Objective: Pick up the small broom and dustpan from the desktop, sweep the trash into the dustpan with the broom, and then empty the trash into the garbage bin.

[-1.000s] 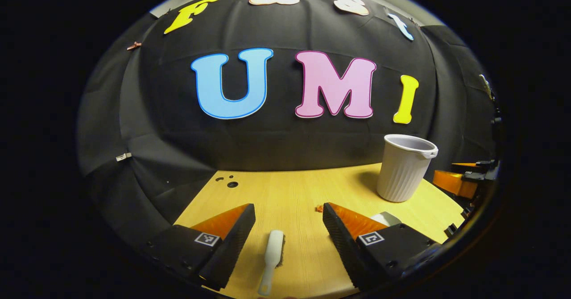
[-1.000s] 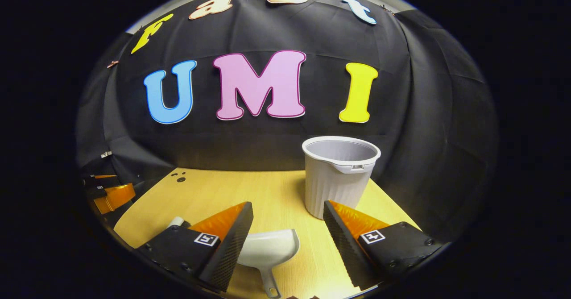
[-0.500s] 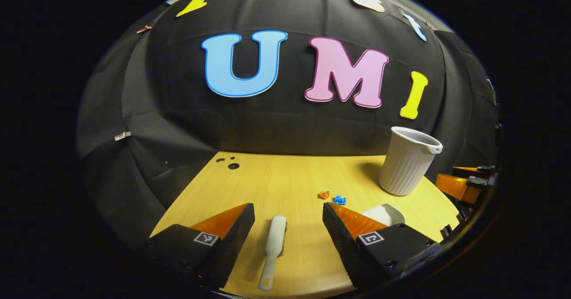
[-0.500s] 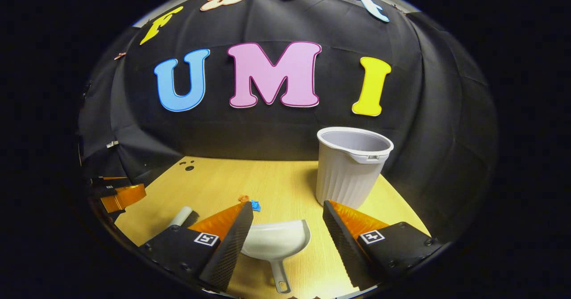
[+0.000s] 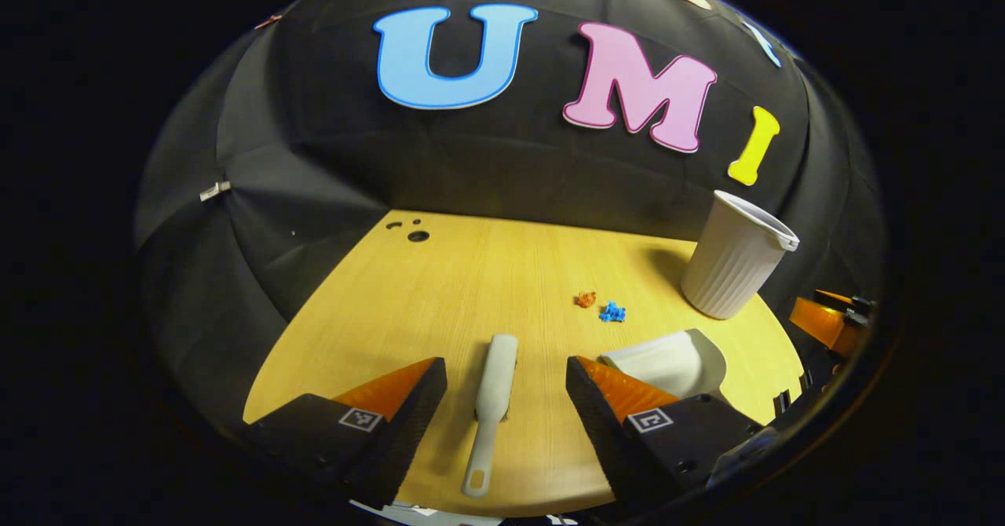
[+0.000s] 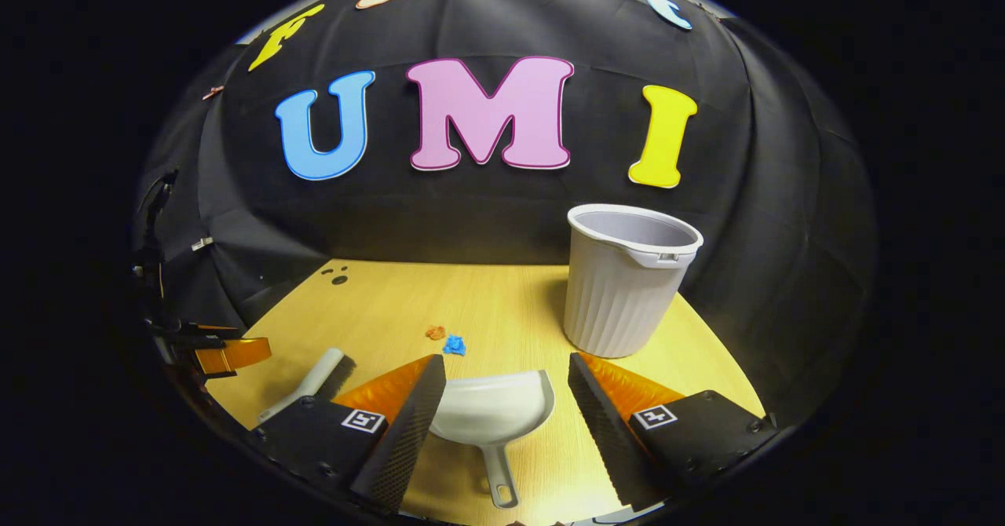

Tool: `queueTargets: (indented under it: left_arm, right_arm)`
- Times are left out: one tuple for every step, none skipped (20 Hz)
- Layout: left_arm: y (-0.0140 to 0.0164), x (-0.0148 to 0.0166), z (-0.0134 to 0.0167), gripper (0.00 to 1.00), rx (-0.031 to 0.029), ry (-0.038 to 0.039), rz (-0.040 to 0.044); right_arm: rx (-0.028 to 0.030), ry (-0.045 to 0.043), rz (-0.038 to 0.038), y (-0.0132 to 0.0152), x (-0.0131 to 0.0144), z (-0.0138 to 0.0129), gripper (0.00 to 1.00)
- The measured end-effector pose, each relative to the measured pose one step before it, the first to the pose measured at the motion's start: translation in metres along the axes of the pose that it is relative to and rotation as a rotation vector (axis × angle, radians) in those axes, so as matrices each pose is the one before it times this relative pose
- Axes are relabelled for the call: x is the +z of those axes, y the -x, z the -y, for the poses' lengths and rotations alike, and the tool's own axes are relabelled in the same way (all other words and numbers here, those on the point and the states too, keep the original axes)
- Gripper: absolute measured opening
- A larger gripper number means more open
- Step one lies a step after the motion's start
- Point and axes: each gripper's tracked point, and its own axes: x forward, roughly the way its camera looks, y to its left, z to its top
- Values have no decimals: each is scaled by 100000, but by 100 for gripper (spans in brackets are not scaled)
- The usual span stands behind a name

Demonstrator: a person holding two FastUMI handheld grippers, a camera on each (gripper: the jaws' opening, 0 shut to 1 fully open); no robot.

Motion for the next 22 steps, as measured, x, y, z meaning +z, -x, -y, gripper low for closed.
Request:
queueTargets:
  left_arm:
    - [-606, -849, -315, 96, -273, 793, -4036]
    - [-738, -881, -396, 95, 274, 341, -3775]
    - [-833, -860, -451, 95, 730, -38, -3829]
    - [-899, -956, -440, 95, 707, -153, -3776]
    - [-713, -838, -252, 95, 500, -263, -3670]
    - [-427, -977, -225, 95, 126, -293, -3553]
    - [-634, -958, -108, 95, -240, -631, -3609]
    - [-774, -959, -131, 95, 139, -864, -3203]
    - [-716, -721, -44, 95, 32, -1098, -2983]
    - [-487, -721, -54, 95, 108, -1340, -2688]
    - [-516, -521, -82, 95, 49, -1438, -2386]
    - [-560, -489, -26, 95, -164, -1584, -2388]
    - [-573, -382, -12, 95, 248, -1766, -2043]
    - [-590, -651, -98, 95, 1016, -2030, -2969]
    - [-544, -280, -303, 95, 1676, -2091, -2028]
    - [-653, 1, -53, 95, 804, -1924, -985]
    - [-510, 49, 52, 95, 207, -1314, -1123]
    - [-441, -154, -3, 95, 401, -839, -1543]
    - [-377, -16, 115, 94, -69, -355, -1255]
    - [-379, -22, 57, 92, -128, -104, -1350]
    - [-252, 95, 281, 91, -840, 312, -575]
    - [-177, 342, 40, 92, 7, -72, 1176]
  right_arm:
    - [202, 140, -984, -75, -251, -51, 98]
    - [51, 263, -971, 94, -276, -66, 98]
    - [179, 464, -945, -17, -280, -40, 98]
    - [39, 608, -853, 78, -271, -128, 98]
    - [-99, 699, -909, -20, -292, 64, 98]
    - [-343, 794, -1023, 91, -329, 46, 98]
    - [-628, 688, -510, 20, -194, 157, 99]
    - [-355, -181, -406, 104, -96, 43, 99]
    - [-200, -338, -231, 11, -95, -54, 99]
    - [-533, -167, -448, 38, -192, -9, 99]
    - [-611, -98, -643, 49, -241, 145, 98]
    - [-705, -288, -752, -44, -188, 37, 98]
    - [-1211, 17, -1323, -71, -342, 200, 98]
    - [-1167, 254, -1564, 81, -623, 270, 98]
    - [-660, -127, -1284, 198, -456, 119, 99]
    - [-491, -544, -959, 342, -452, 23, 99]
    - [-481, -493, -889, 166, -314, 77, 98]
    - [-702, -275, -1019, 75, -417, 119, 98]
    - [-431, -150, -1100, -2, -340, 60, 98]
    - [-240, -176, -911, 111, -353, -31, 98]
    - [-34, -75, -814, 92, -243, -87, 98]
    - [12, 120, -608, 85, -301, -86, 98]
